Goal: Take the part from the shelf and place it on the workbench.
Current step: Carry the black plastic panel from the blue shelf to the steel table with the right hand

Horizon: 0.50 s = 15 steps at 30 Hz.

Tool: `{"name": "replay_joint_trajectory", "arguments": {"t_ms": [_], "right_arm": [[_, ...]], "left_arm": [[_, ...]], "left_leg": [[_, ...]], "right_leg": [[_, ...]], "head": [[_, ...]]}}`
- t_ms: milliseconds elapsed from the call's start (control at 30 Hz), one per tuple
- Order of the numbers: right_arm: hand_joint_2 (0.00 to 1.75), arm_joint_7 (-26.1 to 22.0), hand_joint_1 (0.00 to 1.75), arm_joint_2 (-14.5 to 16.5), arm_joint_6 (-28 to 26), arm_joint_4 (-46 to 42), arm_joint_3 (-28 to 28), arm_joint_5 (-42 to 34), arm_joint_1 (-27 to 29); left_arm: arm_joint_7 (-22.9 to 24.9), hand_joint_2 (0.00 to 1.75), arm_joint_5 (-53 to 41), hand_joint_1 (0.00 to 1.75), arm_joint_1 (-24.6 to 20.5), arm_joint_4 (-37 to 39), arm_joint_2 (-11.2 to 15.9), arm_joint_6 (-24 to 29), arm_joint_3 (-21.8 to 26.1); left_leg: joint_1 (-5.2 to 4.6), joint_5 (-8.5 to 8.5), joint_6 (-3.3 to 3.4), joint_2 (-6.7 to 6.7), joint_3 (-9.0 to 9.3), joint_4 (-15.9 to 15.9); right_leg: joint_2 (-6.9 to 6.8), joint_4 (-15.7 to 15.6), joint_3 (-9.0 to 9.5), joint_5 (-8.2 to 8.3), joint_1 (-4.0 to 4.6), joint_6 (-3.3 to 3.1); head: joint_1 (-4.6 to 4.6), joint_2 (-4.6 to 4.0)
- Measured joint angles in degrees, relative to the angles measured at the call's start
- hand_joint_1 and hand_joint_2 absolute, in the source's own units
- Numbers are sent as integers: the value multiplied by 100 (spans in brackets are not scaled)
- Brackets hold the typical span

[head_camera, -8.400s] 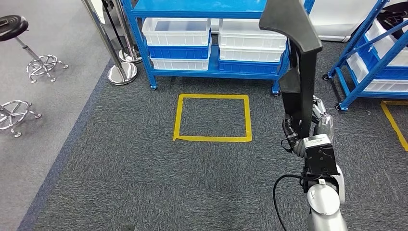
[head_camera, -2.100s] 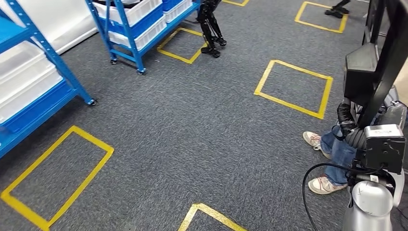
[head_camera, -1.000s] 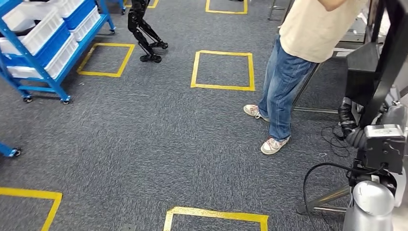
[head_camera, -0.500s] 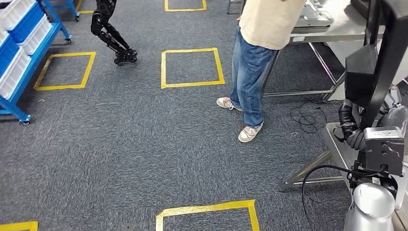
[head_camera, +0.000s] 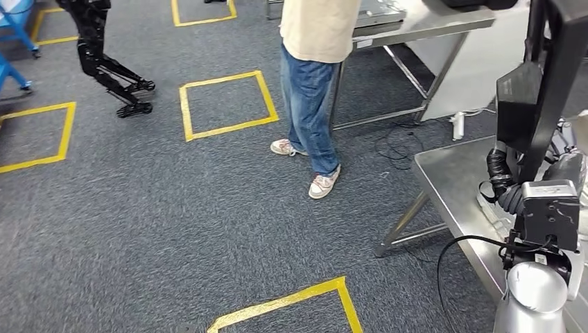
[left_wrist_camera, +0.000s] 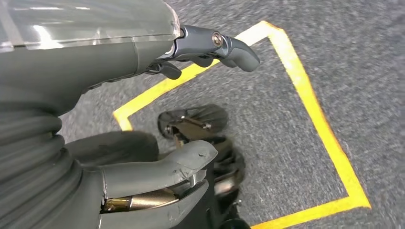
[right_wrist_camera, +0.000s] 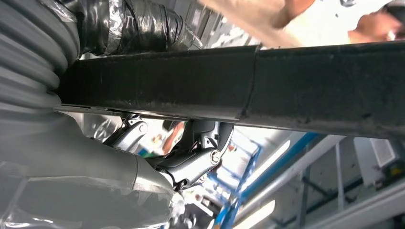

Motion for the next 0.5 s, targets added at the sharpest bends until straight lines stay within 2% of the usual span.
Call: {"name": "replay_joint_trajectory", "arguments": {"t_ms": [33,100,133,167,233,267,300,333,367,400,433,500], "right_arm": [[175,-1,175,3,1,0,1,0,-2],[175,-1,175,5,1,-2,2,0,12],[175,-1,175,5,1,-3,2,0,26],[175,-1,175,5,-1,-6,2,0,30],[175,-2,175,7,-3,-10,2,0,26],[175,-1,175,9,-3,-10,2,0,24],[175,0,175,13,-3,-10,2,0,33],[175,1,175,16,-3,-9,2,0,47],[175,1,175,20,-3,-9,2,1,59],[175,1,175,24,-3,-10,2,2,67],[175,1,175,27,-4,-13,2,4,70],[175,0,175,32,-6,-25,2,9,69]], "left_arm": [[0,175,-1,0,-1,0,1,0,1],[1,175,-2,0,-8,0,-1,0,2],[1,175,-1,0,-13,0,-2,1,3],[1,175,-1,0,-17,0,-3,1,4],[0,175,-2,0,-19,0,-4,2,5],[0,175,-2,0,-11,0,-3,2,5],[0,175,0,0,1,0,-3,2,5],[0,175,2,0,10,0,-2,2,6],[0,175,4,0,15,0,-2,2,7],[0,175,5,0,15,0,-2,1,7],[0,175,6,0,12,0,-3,0,7],[0,175,8,0,8,0,-5,-2,7]], "left_leg": [[0,9,19,-77,47,-113],[-17,14,72,6,67,-140],[-18,34,111,75,74,-160],[-14,55,151,145,81,-183],[-18,76,210,291,86,-213],[-29,74,226,366,81,-214],[-40,71,234,445,78,-214],[-51,68,238,527,76,-213],[-62,64,240,607,75,-213],[-74,60,239,680,79,-213],[-86,53,237,749,86,-213],[-126,30,211,869,102,-208]], "right_leg": [[70,8,-28,10,-6,38],[193,-4,-71,46,-29,118],[132,17,-88,35,-32,146],[-12,105,-130,-22,-20,167],[-407,607,-350,-311,10,188],[-518,975,-519,-492,17,194],[-561,1305,-669,-627,15,197],[-576,1493,-751,-674,15,194],[-585,1489,-733,-622,16,184],[-607,1268,-600,-485,22,164],[-689,890,-377,-313,38,129],[-924,208,1,-113,112,45]], "head": [[1,0],[-1,0],[2,0],[4,0],[9,0],[9,0],[9,0],[8,0],[8,0],[8,0],[8,0],[7,0]]}}
